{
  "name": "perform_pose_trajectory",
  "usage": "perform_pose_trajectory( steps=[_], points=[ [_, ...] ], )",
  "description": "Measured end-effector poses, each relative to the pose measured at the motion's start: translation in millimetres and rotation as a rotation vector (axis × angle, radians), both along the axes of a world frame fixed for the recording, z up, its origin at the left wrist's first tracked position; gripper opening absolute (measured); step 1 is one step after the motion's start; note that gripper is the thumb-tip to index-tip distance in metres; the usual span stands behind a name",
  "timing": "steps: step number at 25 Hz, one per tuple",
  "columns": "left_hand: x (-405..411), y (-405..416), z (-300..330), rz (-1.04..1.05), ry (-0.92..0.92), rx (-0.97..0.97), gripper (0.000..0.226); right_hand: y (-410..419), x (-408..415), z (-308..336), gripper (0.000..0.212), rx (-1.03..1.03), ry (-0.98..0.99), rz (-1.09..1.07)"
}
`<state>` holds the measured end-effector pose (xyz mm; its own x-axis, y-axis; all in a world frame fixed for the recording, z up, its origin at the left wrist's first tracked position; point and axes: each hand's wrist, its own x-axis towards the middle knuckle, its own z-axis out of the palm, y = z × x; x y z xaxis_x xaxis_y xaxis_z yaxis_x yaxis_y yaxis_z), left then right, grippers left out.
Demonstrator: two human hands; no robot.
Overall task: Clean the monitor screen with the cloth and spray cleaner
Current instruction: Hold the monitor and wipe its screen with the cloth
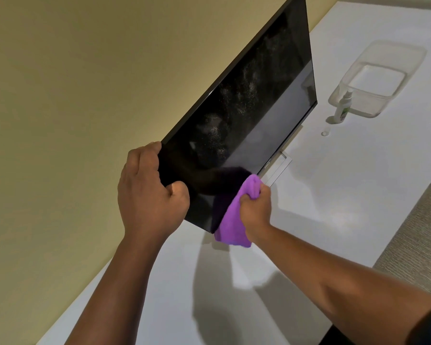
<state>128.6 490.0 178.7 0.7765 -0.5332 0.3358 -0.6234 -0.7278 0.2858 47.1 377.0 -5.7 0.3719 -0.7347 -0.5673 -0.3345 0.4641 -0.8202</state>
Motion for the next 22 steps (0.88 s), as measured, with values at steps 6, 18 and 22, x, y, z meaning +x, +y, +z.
perform_pose_trajectory(
  steps=[6,18,22],
  points=[
    [0.6,-0.4,-1.2,0.009,0.005,0.001,0.072,20.3,15.2,24.1,0.033,-0.288,-0.26,0.111],
    [-0.9,0.7,-2.4,-0.044,-0.045,0.06,0.081,19.8,18.7,34.1,0.05,-0.294,-0.239,0.035],
    [-2.5,1.1,-0.8,-0.068,-0.057,0.175,0.089,22.2,5.3,13.1,0.05,-0.126,-0.12,0.015]
  ],
)
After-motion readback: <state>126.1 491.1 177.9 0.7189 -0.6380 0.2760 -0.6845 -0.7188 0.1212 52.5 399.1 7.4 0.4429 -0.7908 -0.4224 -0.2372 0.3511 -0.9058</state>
